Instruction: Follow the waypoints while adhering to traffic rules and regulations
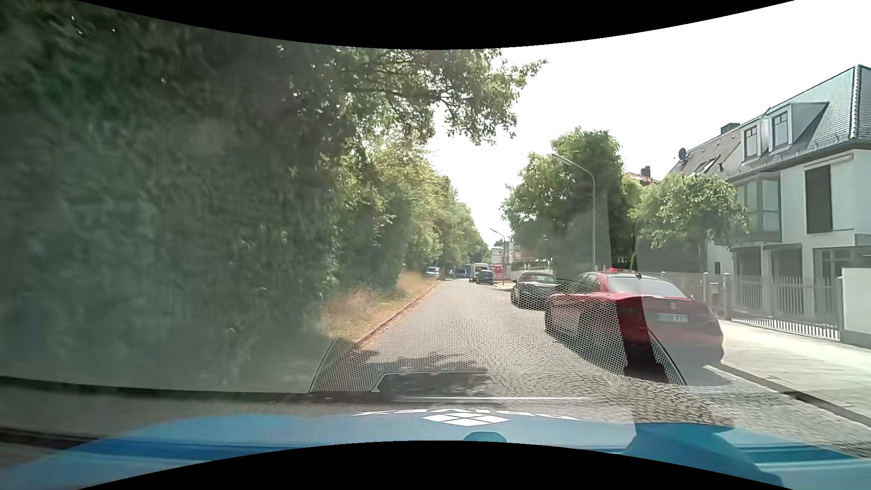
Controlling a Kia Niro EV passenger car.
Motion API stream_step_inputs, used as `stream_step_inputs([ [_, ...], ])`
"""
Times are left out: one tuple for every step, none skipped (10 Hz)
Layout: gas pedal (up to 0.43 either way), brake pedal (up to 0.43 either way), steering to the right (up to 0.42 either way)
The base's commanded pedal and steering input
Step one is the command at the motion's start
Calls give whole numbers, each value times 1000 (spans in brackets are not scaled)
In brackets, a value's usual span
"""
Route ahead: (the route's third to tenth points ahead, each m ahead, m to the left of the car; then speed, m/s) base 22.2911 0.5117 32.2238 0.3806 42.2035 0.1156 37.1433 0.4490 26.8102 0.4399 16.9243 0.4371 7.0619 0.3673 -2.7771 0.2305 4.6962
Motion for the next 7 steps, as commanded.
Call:
stream_step_inputs([
  [138,0,-1],
  [138,0,-2],
  [138,0,-1],
  [169,0,-1],
  [177,0,-1],
  [197,0,-2],
  [220,0,-2],
])
